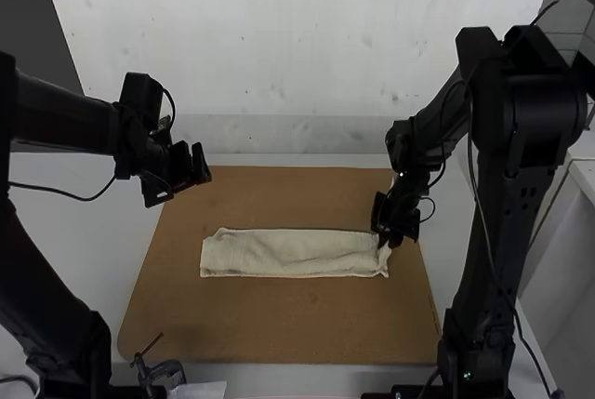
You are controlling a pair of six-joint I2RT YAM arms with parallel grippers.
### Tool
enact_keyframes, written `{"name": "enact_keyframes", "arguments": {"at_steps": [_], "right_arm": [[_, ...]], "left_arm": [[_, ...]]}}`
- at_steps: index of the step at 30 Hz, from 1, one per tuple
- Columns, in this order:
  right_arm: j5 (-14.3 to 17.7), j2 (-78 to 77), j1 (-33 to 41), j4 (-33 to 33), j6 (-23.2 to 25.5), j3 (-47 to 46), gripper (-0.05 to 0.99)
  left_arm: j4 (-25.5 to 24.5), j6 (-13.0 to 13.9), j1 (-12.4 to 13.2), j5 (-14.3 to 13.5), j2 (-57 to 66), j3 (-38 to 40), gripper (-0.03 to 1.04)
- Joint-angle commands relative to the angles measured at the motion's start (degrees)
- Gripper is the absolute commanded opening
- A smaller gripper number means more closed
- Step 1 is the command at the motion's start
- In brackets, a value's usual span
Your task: Fold the towel.
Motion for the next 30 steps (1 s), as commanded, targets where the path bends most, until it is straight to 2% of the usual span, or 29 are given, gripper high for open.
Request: {"name": "enact_keyframes", "arguments": {"at_steps": [1, 8, 13, 18, 23, 30], "right_arm": [[2.6, -3.0, -7.3, -2.2, -4.2, -0.7, 0.01], [2.6, -6.0, -17.2, -5.1, -9.4, 2.4, 0.01], [2.6, -6.1, -23.5, -6.7, -11.1, 6.6, 0.01], [2.6, -5.9, -24.7, -8.7, -11.3, 10.3, 0.01], [2.7, -6.3, -18.0, -10.1, -9.6, 9.0, 0.01], [4.3, -7.6, 2.4, -10.2, -1.1, 9.0, 0.01]], "left_arm": [[-0.5, 1.5, 1.1, 0.7, -2.8, -0.2, 0.99], [-1.0, 1.8, 0.7, 0.7, -3.5, -0.9, 0.98], [-1.0, 1.9, 0.8, 0.7, -4.3, -1.5, 0.98], [-1.0, 2.3, 1.1, 0.7, -4.6, -1.6, 0.98], [-1.0, 2.3, 1.1, 0.7, -4.5, -1.8, 0.98], [-1.0, 3.2, 1.7, 0.6, -4.6, -2.1, 0.98]]}}
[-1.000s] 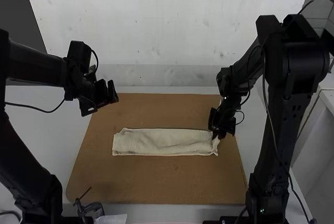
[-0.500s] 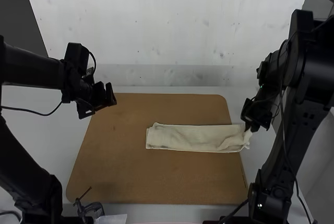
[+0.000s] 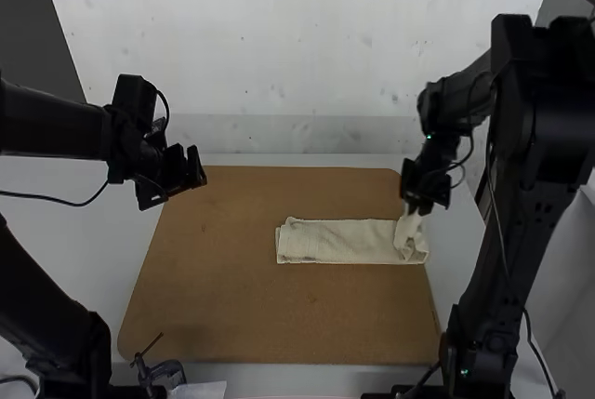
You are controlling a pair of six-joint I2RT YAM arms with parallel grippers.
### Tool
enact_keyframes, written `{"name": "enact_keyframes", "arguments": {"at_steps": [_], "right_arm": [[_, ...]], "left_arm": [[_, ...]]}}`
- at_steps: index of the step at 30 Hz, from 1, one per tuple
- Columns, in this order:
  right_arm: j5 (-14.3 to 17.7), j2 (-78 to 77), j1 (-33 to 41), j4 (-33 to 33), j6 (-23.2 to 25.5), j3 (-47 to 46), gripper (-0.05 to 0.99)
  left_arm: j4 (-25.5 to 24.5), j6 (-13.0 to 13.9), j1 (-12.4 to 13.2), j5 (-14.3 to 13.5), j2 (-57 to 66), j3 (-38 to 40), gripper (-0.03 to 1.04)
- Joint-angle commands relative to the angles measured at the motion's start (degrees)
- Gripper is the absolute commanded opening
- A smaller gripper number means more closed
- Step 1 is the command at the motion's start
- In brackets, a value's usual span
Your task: Fold the towel.
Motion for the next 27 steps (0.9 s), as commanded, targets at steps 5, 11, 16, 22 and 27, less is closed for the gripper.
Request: {"name": "enact_keyframes", "arguments": {"at_steps": [5, 11, 16, 22, 27], "right_arm": [[2.7, 0.8, 20.9, -2.6, 10.6, 5.7, 0.01], [3.4, 7.2, 30.2, -5.2, 14.9, 14.4, 0.01], [3.8, 12.5, 35.5, -6.4, 16.5, 19.4, 0.01], [4.2, 17.4, 39.4, -7.9, 17.6, 25.6, 0.01], [5.3, 20.2, 40.4, -8.8, 17.7, 29.2, 0.02]], "left_arm": [[0.3, 1.2, 0.9, 0.6, -1.2, -0.3, 0.98], [0.4, 1.2, 0.8, 0.2, -0.9, -0.3, 0.98], [0.6, 1.3, 1.1, 0.0, -0.6, -0.3, 0.98], [0.9, 1.5, 1.5, 0.1, 0.1, -0.8, 0.98], [1.3, 1.6, 1.6, 0.1, 0.6, -0.9, 0.98]]}}
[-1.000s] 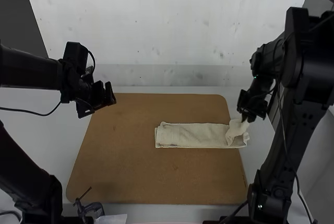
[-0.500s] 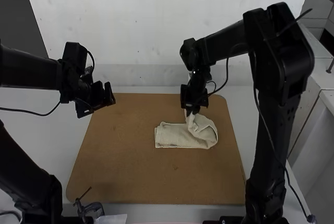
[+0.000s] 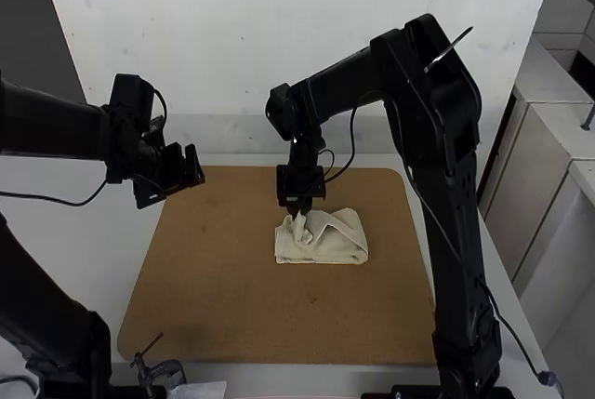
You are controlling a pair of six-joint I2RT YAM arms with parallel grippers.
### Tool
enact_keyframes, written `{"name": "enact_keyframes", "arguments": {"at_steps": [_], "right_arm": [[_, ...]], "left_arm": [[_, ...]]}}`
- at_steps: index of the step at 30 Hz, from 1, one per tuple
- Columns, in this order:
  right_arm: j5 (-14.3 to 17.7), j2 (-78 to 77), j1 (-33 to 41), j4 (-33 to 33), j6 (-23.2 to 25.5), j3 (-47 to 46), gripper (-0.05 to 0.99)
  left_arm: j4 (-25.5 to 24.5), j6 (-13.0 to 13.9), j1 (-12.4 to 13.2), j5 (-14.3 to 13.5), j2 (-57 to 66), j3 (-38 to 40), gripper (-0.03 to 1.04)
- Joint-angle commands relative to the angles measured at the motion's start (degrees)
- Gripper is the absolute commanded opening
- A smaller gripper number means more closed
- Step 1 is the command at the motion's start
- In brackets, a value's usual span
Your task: Fold the towel.
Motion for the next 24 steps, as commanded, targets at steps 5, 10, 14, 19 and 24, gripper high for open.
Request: {"name": "enact_keyframes", "arguments": {"at_steps": [5, 10, 14, 19, 24], "right_arm": [[0.9, -0.6, -0.4, 0.2, 1.2, 3.4, 0.47], [0.7, -7.4, -2.0, -0.7, 1.3, 3.8, 0.47], [0.9, -11.2, -4.4, -0.8, 1.1, 1.3, 0.04], [1.5, -11.9, -5.2, -0.2, 0.4, -5.2, 0.01], [1.6, -9.7, -4.4, 2.5, 0.4, -9.8, 0.01]], "left_arm": [[0.8, 1.2, 0.9, 0.3, 1.1, -1.0, 0.98], [0.8, 1.2, 1.2, 0.4, 1.1, -1.1, 0.98], [0.8, 1.1, 1.2, 0.5, 0.3, -1.6, 0.98], [0.8, 1.1, 0.6, 0.5, -1.1, -2.3, 0.98], [0.8, 1.1, 0.5, 0.5, -1.4, -2.6, 0.98]]}}
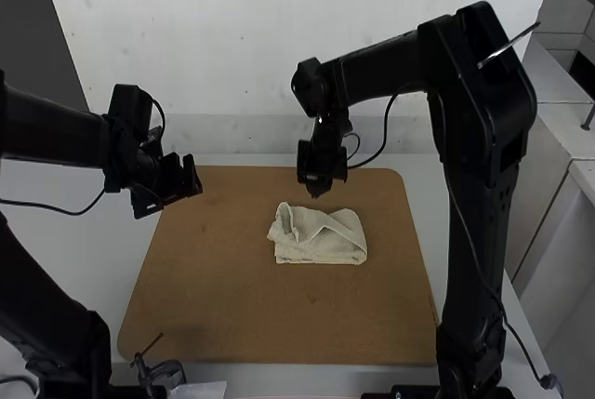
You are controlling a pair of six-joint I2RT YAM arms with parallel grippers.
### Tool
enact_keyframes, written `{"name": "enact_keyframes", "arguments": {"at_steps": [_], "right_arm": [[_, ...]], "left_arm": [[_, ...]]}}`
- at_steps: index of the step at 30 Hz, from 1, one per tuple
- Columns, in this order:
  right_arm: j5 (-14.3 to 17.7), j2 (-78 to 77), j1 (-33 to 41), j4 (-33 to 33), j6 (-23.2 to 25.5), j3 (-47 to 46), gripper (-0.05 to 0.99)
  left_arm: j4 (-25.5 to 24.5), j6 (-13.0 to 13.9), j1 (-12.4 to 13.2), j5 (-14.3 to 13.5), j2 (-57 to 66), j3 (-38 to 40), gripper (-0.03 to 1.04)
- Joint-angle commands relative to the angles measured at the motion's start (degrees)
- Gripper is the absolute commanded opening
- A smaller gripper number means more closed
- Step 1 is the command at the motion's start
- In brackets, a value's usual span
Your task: Fold the towel.
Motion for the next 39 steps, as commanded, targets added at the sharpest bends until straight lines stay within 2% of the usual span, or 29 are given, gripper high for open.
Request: {"name": "enact_keyframes", "arguments": {"at_steps": [1, 16, 39], "right_arm": [[0.7, 2.3, 1.1, 1.3, -0.3, -1.7, 0.01], [0.9, 10.2, 6.1, 1.9, 0.1, 4.0, 0.01], [0.9, 16.1, 11.8, -2.2, 1.0, 14.4, 0.02]], "left_arm": [[0.3, 0.7, -0.2, 0.5, -1.5, -0.3, 0.98], [1.6, 0.8, -0.2, 0.5, -0.7, -0.6, 0.98], [2.9, 1.0, 0.0, 0.5, -0.5, -0.6, 0.98]]}}
